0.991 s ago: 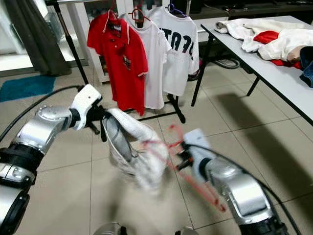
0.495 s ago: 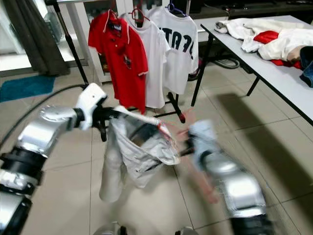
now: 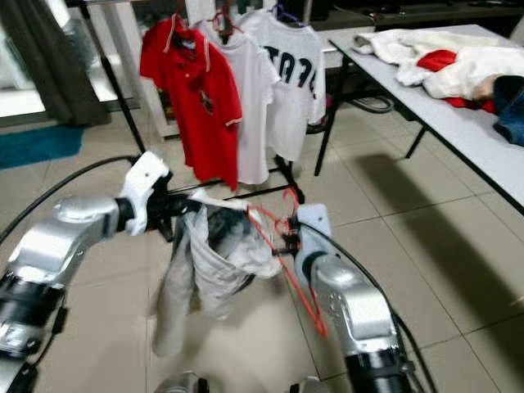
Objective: Hang hanger
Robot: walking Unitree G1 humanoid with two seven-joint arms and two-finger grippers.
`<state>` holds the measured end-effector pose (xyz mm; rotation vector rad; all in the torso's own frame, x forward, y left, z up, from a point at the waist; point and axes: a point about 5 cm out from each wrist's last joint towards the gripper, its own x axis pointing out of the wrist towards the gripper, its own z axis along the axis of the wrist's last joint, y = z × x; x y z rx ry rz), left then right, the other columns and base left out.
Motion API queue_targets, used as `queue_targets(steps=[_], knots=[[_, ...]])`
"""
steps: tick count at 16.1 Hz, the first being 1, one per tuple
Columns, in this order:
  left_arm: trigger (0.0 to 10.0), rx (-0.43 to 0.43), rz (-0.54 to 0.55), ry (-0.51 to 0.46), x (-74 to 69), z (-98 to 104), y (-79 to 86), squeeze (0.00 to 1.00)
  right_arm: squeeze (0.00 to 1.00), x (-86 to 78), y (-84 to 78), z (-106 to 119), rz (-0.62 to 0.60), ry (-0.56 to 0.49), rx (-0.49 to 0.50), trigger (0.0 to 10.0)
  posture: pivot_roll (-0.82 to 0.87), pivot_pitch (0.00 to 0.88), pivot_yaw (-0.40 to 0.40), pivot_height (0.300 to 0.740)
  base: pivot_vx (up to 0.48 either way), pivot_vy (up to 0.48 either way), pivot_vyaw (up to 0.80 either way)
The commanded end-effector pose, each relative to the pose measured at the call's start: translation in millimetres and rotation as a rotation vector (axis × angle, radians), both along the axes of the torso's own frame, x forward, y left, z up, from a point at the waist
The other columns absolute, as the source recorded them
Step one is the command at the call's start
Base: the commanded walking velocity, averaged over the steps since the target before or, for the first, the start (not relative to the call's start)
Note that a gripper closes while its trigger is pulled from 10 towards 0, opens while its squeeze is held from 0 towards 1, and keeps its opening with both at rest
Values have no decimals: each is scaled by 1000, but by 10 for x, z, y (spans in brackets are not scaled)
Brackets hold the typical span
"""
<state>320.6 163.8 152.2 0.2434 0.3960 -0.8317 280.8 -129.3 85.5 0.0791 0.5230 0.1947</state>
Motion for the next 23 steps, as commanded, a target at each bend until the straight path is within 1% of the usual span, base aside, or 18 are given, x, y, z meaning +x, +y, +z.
queue_targets(steps=[1,2,3,4,5,7,9,10,12,14,16,17,18,19,20,21,22,23], knots=[[0,-33,-53,-58,-36,183,-17,0,0,90,-104,103,-109,-73,56,10000,-11,0,38,705,0,0,0],[0,-27,-84,-45,-91,177,-5,0,0,110,-63,127,-104,-93,110,10000,-8,0,39,705,0,0,0],[0,-15,-96,-36,-122,161,7,0,0,68,107,116,39,-73,151,10000,-3,0,41,705,0,0,0],[275,-8,-85,-38,-138,161,16,0,0,-3,267,95,183,-44,185,10000,0,0,40,705,0,0,0],[0,-5,-38,-71,-85,186,45,0,0,-68,322,67,263,-37,154,10000,3,0,39,705,0,0,0],[0,-17,50,-129,24,239,101,0,0,-105,314,55,290,-60,139,10000,7,0,37,705,0,0,0],[0,-42,125,-170,128,280,148,0,0,-194,317,11,400,-66,98,10000,11,0,40,705,0,0,0],[0,-45,128,-179,160,298,133,0,0,-269,324,-39,471,-27,97,10000,13,0,43,705,0,0,0],[0,-41,133,-187,189,310,116,0,0,-339,327,-93,533,10,93,10000,16,0,46,705,0,0,0],[0,-52,141,-219,250,329,89,0,0,-436,336,-95,602,32,143,10000,21,0,51,705,0,0,0],[0,-67,94,-216,237,337,21,0,0,-487,362,-97,643,53,184,10000,21,0,54,705,0,0,0],[0,-89,35,-195,189,342,-41,0,0,-465,369,-118,617,56,178,10000,21,0,57,705,0,0,0],[0,-102,-21,-173,132,346,-83,0,0,-407,352,-155,544,61,157,10000,22,0,58,705,0,0,0],[0,-105,-84,-151,48,350,-105,0,0,-276,278,-199,371,49,120,10000,25,0,58,705,0,0,0],[0,-99,-117,-140,-1,349,-100,0,0,-189,213,-210,240,30,110,10000,26,0,58,705,0,0,0],[0,-70,-124,-141,-28,340,-56,0,0,-124,136,-192,109,10,136,10000,29,0,56,705,0,0,0],[118,-12,-115,-144,-49,313,28,0,0,-89,56,-167,11,-7,157,10000,32,0,54,705,0,0,0],[471,51,-101,-142,-62,272,117,0,0,-74,-8,-143,-25,-29,130,10000,36,0,51,705,0,0,0]])
